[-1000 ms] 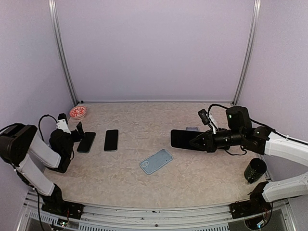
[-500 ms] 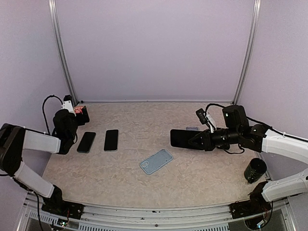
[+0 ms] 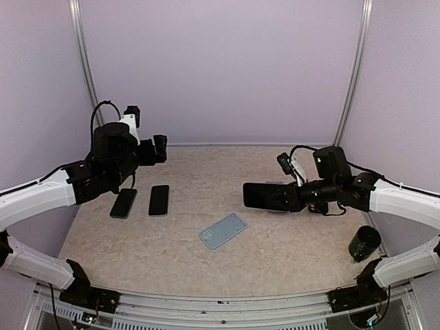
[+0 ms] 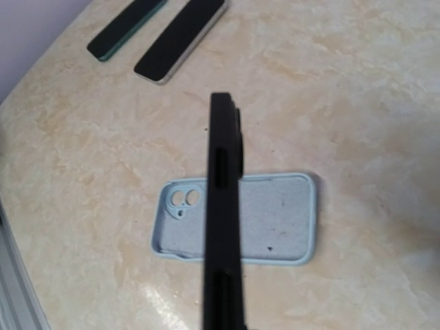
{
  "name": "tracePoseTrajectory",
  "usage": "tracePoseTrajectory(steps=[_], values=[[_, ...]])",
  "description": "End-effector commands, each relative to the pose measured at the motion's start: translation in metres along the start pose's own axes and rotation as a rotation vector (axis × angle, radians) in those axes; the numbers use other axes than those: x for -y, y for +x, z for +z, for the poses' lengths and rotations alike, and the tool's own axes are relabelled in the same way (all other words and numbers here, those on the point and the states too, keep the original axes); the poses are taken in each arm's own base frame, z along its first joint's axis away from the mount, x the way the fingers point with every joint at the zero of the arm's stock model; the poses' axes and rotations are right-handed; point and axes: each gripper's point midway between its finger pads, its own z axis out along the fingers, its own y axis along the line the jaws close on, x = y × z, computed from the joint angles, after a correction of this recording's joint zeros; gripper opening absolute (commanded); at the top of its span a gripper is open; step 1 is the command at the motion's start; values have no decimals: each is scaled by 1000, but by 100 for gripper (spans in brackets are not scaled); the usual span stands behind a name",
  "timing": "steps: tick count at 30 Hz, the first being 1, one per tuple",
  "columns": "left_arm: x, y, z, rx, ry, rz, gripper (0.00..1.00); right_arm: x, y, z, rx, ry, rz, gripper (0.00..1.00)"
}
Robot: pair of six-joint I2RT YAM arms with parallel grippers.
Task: Put the phone into the phone case
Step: Adjust the phone case at the center of the board.
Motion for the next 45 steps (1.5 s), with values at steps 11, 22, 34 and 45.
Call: tracePoseTrajectory(steps=[11, 22, 34, 45], values=[[18, 86, -61, -331, 78, -496, 99, 5, -42, 11, 21, 7, -19, 0], [81, 180, -101, -630, 90, -734, 99, 24, -41, 28, -30, 47, 0, 0], [135, 239, -99, -826, 180, -773, 99, 64, -26, 47, -86, 204, 1, 0], [168, 273, -81, -880, 224, -721, 99, 78, -10, 63, -117, 213, 33, 0]])
